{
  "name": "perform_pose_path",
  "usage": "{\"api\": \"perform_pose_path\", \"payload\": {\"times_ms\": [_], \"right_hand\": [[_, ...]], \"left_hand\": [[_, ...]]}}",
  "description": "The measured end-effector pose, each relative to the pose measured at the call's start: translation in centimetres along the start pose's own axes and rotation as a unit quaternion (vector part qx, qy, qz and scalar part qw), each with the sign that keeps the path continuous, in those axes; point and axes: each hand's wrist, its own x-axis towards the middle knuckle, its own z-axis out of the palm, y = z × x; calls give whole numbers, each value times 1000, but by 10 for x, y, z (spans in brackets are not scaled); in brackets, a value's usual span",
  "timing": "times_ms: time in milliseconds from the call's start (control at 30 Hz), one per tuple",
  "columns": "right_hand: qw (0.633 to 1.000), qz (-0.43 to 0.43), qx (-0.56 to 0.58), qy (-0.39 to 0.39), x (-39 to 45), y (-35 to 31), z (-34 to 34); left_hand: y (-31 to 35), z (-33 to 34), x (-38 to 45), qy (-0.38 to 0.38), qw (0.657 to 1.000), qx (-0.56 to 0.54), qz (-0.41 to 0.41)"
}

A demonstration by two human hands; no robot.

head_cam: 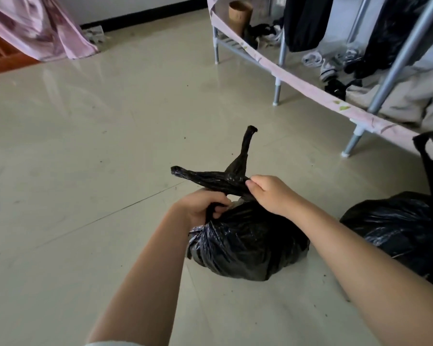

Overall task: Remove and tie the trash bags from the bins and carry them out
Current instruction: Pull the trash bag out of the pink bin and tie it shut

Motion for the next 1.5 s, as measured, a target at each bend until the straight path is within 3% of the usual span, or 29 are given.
{"api": "perform_pose_path", "payload": {"times_ms": [100, 233, 333, 400, 467, 567, 800, 900, 1033, 1133, 1300, 1400, 1500], "right_hand": [[999, 17, 0, -50, -2, 5, -6], [989, 49, 32, -134, -4, 4, -3], [959, 99, 166, -207, -9, 10, -11], [949, 105, 179, -238, -12, 15, -15], [952, 111, 170, -228, -12, 19, -15], [959, 127, 178, -181, -11, 21, -16], [958, 137, 245, -50, -9, 21, -31], [960, 132, 239, -63, -9, 16, -33], [960, 124, 242, -68, -10, 15, -33], [957, 157, 243, -36, -6, 20, -29], [909, 206, 356, 70, -4, 23, -33], [898, 204, 391, 14, -7, 20, -34], [924, 173, 333, -71, -10, 15, -30]], "left_hand": [[-2, -4, -1, -5, 996, -84, 21], [-3, 2, 8, 20, 995, -89, 39], [-3, 5, 5, -47, 989, -118, 71], [-5, 4, 2, -102, 985, -126, 67], [-5, 3, -2, -131, 985, -105, 41], [-4, 3, -7, -124, 992, 15, 33], [5, 12, -1, -9, 979, 168, 118], [7, 15, 4, 58, 981, 121, 139], [7, 19, 9, 128, 964, -34, 230], [5, 21, 10, 129, 938, -154, 283], [0, 13, 9, 96, 905, -308, 277], [0, 13, 5, 76, 905, -320, 269], [1, 16, 1, 57, 919, -291, 260]]}}
